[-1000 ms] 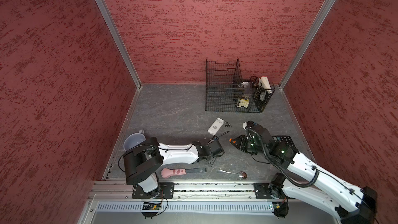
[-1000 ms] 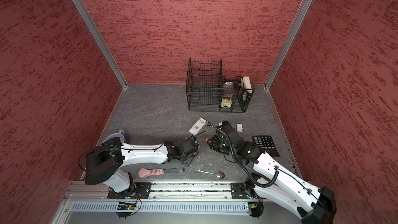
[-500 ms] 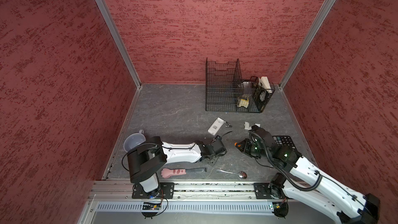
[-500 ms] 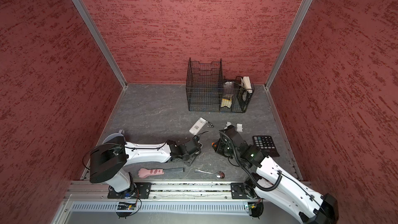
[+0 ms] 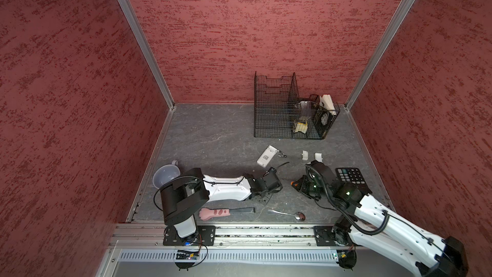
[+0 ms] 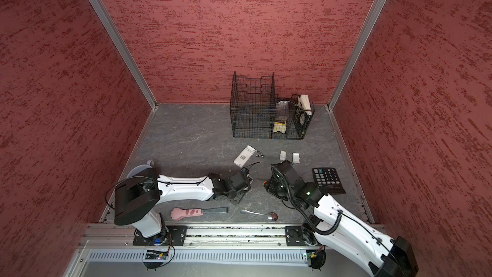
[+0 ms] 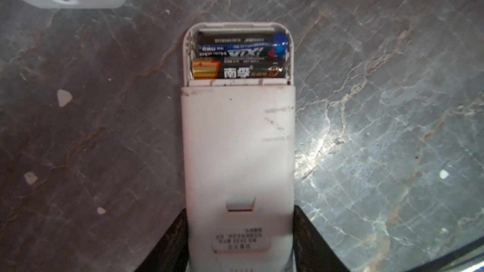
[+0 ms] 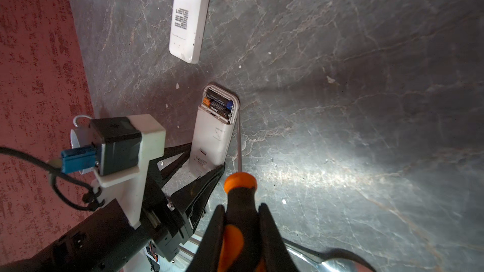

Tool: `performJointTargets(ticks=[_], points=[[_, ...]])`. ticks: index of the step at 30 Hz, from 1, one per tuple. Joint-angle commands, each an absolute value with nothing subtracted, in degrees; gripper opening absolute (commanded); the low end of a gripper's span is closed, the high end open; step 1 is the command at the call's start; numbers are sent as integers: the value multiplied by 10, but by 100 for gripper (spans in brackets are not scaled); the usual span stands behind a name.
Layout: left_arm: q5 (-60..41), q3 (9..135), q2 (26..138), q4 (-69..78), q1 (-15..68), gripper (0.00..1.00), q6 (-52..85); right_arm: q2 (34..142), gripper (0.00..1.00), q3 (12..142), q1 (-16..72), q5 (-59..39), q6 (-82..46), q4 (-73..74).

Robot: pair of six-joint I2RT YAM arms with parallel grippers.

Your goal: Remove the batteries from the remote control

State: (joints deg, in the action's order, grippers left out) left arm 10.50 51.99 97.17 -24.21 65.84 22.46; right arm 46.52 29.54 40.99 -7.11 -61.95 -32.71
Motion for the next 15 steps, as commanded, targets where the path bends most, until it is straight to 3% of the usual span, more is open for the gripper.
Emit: performJointTargets(ticks=[1, 15], points=[[37, 514, 1001, -193, 671, 47, 218, 478, 0, 294, 406, -81, -643, -283], [34, 520, 1013, -206, 671, 46, 227, 476, 0, 299, 406, -69, -640, -297]])
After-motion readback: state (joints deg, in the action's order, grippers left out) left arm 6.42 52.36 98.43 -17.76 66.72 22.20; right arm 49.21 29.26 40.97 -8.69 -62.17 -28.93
